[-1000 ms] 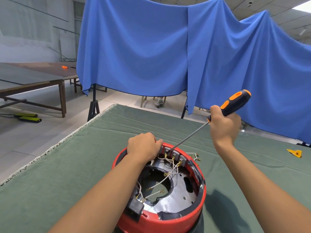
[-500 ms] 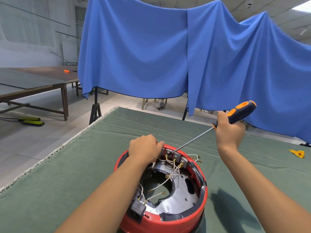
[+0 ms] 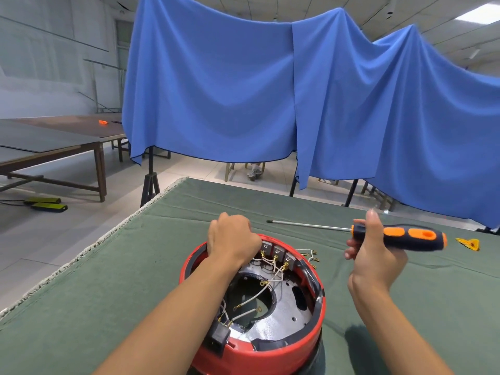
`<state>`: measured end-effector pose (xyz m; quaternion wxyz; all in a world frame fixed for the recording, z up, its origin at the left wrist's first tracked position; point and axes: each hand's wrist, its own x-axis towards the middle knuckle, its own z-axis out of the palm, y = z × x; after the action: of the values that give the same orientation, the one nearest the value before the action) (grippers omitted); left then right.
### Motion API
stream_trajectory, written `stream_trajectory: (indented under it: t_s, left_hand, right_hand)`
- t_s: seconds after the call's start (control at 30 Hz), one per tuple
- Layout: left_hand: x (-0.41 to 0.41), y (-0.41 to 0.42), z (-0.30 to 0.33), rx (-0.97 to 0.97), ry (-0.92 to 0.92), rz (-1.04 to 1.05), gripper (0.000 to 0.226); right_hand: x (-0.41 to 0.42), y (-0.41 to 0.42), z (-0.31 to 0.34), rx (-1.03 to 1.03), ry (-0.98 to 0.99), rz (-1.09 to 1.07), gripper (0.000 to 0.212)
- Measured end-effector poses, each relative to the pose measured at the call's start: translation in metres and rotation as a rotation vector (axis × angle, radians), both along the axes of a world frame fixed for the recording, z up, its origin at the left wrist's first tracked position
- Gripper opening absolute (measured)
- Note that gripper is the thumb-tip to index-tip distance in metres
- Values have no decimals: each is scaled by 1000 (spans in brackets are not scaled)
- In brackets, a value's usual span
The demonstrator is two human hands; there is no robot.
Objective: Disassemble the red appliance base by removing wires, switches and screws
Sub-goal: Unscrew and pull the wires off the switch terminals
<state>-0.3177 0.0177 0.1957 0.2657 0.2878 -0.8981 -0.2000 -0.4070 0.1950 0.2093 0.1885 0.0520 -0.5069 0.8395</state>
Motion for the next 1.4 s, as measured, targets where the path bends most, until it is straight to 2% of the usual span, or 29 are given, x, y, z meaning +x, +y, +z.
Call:
stream_trajectory:
  t_s: [0.13, 0.27, 0.37, 0.43, 0.53, 0.73, 0.9, 1.23, 1.3, 1.4]
  left_hand:
    - [1, 3, -1, -10, 26, -142, 19]
    - [-2, 3, -3, -31, 114, -273, 25]
    - [-8, 3, -7, -78, -74, -342, 37]
    - [-10, 2, -9, -118, -179, -329, 38]
    - [-10, 2, -8, -78, -185, -320, 35]
    - [-8, 6, -1, -55, -205, -266, 34]
    - [-7, 11, 9, -92, -263, -210, 35]
    - [0, 13, 0, -188, -164, 28, 28]
    - [1, 10, -2, -125, -129, 2, 31]
    - [4, 5, -4, 70, -71, -44, 31]
  right_hand:
    - [5, -1, -16, -15, -29, -3, 18]
    - [6, -1, -16, -22, -22, 7, 18]
    - [3, 1, -12, -18, -21, 5, 21]
    - [1, 3, -12, 5, -19, -9, 28]
    - [-1, 7, -9, 52, -1, -16, 33]
    - [1, 16, 4, 106, 98, -8, 21]
    - [6, 25, 9, 162, 192, -13, 26]
    - [14, 26, 7, 179, 207, -21, 25]
    - [14, 21, 7, 184, 205, -24, 23]
    - [14, 11, 9, 183, 226, -14, 23]
